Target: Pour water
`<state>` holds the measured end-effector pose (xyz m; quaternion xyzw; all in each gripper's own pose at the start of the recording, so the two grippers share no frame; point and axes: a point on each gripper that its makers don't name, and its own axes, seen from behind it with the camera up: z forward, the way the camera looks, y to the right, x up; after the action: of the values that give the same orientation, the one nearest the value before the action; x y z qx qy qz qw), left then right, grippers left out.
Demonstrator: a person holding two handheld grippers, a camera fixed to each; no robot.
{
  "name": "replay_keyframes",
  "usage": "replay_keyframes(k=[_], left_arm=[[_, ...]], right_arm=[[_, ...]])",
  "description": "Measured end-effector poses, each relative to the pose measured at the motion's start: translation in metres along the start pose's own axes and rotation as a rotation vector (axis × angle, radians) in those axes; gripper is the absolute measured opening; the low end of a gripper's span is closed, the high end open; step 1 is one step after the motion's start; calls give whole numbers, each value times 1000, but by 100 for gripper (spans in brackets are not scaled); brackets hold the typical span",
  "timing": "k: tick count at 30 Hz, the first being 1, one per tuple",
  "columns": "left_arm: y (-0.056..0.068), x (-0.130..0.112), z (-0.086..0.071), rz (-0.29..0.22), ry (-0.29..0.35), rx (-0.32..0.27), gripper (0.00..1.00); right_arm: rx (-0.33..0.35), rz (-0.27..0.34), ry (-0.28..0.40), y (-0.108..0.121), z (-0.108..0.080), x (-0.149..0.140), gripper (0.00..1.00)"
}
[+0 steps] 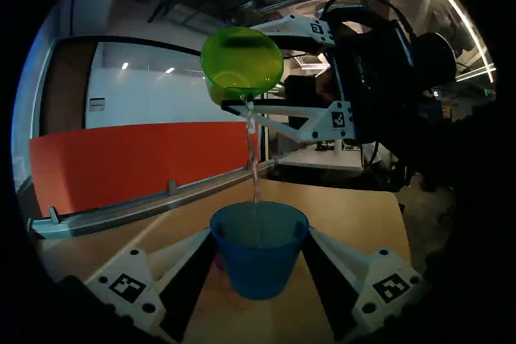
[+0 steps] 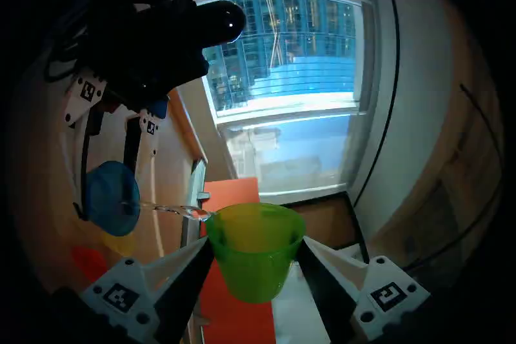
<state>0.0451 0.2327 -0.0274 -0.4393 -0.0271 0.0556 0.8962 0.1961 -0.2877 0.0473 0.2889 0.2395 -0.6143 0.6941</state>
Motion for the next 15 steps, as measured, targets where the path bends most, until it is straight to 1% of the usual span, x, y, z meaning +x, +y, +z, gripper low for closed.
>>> replay_keyframes(k=[9, 15], left_arm=[[-3, -1, 0, -3, 1, 3, 86], [-5, -2, 1, -6, 1, 5, 86]], right_arm=[[-3, -28, 11, 3, 3, 8, 88], [-7, -66, 13, 5, 4, 10, 88]])
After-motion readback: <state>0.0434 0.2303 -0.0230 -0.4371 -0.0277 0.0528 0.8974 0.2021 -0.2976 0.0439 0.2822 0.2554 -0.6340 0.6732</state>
